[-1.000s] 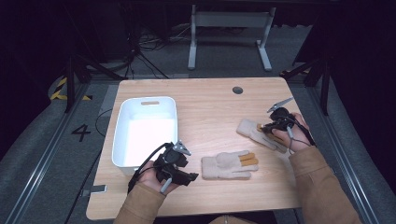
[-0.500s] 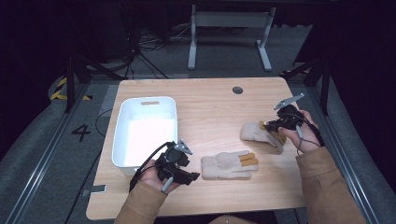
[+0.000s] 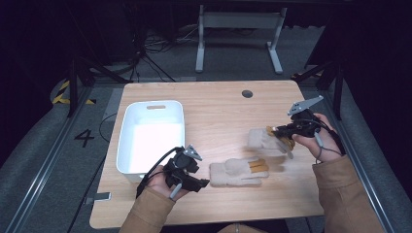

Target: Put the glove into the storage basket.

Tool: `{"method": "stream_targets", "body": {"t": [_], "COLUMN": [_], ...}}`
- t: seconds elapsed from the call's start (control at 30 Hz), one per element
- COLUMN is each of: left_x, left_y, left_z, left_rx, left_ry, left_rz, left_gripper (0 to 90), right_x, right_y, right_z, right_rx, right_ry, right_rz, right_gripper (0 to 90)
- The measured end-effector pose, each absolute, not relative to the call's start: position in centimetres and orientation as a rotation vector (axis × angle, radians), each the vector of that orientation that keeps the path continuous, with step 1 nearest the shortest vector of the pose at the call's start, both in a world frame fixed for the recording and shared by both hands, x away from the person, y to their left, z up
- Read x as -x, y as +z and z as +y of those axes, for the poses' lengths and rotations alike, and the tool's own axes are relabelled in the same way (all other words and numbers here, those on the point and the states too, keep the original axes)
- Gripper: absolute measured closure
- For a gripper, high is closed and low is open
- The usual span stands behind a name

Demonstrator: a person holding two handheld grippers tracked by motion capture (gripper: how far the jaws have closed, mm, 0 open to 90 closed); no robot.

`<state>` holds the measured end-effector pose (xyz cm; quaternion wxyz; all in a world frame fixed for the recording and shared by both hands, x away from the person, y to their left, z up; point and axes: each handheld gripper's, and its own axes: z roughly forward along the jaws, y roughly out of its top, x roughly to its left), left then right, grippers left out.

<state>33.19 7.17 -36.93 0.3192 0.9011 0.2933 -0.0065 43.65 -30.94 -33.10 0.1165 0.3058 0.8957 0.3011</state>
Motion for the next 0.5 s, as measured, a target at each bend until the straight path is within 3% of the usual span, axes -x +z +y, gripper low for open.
{"method": "stream_targets", "body": {"t": [0.5], "left_x": [-33.4], "left_y": [-36.8], "left_z": [6.7], "left_rx": [-2.372], "left_ry": [-0.018], "left_rz": [0.759], "left_gripper": [41.2], "right_x": [-42.0], "right_y": [-32.6], "right_z": [-28.6], "right_rx": [-0.794], "right_ry": [0.953], "right_rz": [2.698], "right_gripper": [79.8]}}
